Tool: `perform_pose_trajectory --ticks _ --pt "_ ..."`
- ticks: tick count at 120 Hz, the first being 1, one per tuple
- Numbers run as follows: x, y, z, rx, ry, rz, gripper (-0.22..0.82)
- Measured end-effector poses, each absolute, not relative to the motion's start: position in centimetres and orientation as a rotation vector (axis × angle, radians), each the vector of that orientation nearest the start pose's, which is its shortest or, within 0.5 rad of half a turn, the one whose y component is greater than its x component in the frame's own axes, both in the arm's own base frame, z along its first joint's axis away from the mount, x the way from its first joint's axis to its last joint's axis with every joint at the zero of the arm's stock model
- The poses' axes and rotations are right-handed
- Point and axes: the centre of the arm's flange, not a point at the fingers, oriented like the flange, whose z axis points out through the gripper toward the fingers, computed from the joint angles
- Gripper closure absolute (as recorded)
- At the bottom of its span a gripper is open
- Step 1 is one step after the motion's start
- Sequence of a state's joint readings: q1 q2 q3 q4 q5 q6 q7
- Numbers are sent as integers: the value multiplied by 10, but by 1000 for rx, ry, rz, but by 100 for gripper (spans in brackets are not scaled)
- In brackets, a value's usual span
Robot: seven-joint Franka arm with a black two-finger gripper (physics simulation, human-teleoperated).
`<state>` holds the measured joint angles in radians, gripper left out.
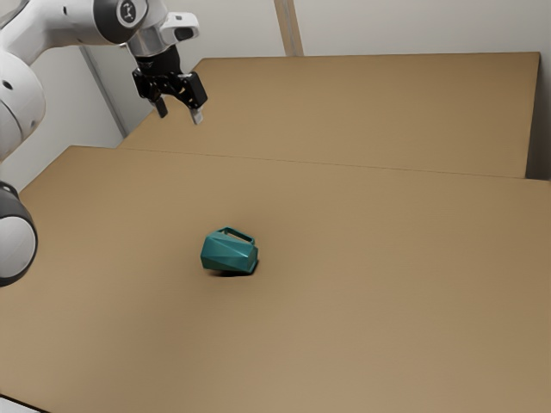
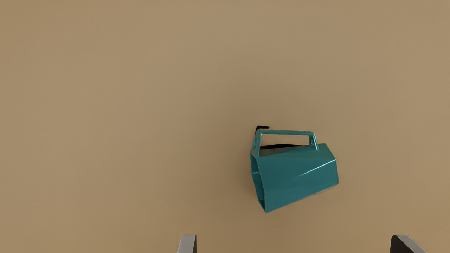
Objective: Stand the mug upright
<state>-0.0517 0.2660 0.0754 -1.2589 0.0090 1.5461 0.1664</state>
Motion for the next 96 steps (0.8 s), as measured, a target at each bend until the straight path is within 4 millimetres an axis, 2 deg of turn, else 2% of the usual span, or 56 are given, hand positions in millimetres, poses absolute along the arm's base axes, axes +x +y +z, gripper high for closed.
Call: perform_pose_trajectory --ticks 21,37,44,56,72,85,96 --pt "631 11 611 -3101 221 -24 0" --pt "626 12 594 -3112 219 47 0" --pt "613 26 579 -3142 177 111 0" --pt "583 62 550 -3262 53 216 0" --pt "551 109 494 -3448 -124 337 0" --pt "538 124 463 -3558 -171 369 0" --pt "530 127 443 -3637 -165 373 0"
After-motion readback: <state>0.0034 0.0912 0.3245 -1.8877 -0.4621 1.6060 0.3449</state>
